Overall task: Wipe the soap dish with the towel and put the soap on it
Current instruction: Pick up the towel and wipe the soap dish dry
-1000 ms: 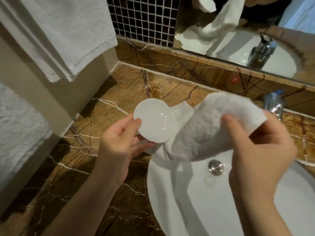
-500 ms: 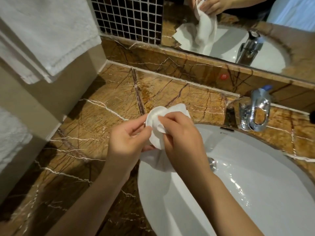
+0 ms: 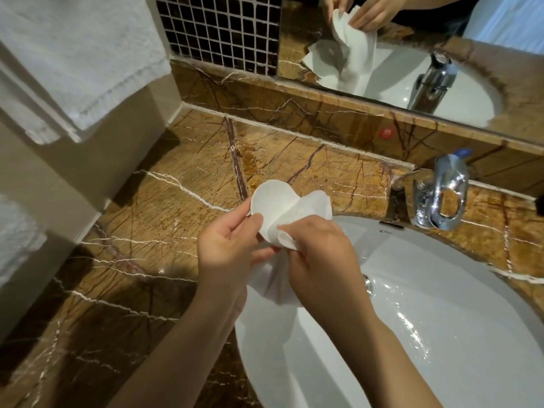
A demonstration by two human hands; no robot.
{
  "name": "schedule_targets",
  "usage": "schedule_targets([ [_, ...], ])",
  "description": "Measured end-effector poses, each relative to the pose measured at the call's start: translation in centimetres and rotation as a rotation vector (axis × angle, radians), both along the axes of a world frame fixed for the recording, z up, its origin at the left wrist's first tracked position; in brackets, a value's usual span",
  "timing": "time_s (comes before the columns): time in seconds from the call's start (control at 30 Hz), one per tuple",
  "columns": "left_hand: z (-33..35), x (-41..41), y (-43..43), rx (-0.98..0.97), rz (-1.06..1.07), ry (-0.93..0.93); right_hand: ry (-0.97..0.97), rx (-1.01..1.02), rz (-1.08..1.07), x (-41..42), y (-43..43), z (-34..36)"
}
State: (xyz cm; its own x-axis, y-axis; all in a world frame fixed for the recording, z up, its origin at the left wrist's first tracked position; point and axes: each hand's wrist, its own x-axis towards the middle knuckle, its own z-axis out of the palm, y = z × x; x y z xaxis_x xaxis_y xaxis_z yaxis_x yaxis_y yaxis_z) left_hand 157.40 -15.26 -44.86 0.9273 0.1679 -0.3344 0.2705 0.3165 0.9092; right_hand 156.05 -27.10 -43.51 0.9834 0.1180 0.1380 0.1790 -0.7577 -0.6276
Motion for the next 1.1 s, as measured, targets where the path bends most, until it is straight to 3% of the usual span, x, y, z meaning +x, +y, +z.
schedule_targets([
  [0.2, -0.3, 0.0, 0.5, -0.097, 0.036, 0.02, -0.036, 0.305, 0.143, -1.1, -1.0, 0.8],
  [0.3, -0.4, -0.1, 1.3, -0.245, 0.043, 0.092, -0.059, 0.384, 0.008, -1.3, -2.4, 0.1],
  [0.4, -0.2, 0.2, 2.4, -0.319, 0.034, 0.15, -0.126, 0.342, -0.205, -1.1, -4.0, -0.8],
  [0.53, 0.6, 0.8, 2.9, -0.333, -0.084, 0.179, -0.169, 0.155, 0.021, -0.6, -4.6, -1.1],
  [0.7, 1.4, 1.0, 3.2, -0.346, -0.305, 0.191, -0.164, 0.273, 0.054, -0.5, -4.6, -1.2],
  [0.87, 0.8, 0.4, 4.0, -0.085, -0.412, -0.032, -0.037, 0.431, 0.002, -0.2, -5.0, -1.0],
  [1.03, 0.1, 0.5, 4.7, 0.529, -0.52, -0.439, 0.162, 0.643, -0.025, 0.4, -5.5, -0.6],
  [1.1, 0.1, 0.5, 4.4, 0.542, -0.497, -0.468, 0.208, 0.721, -0.045, 0.5, -5.3, -0.7],
])
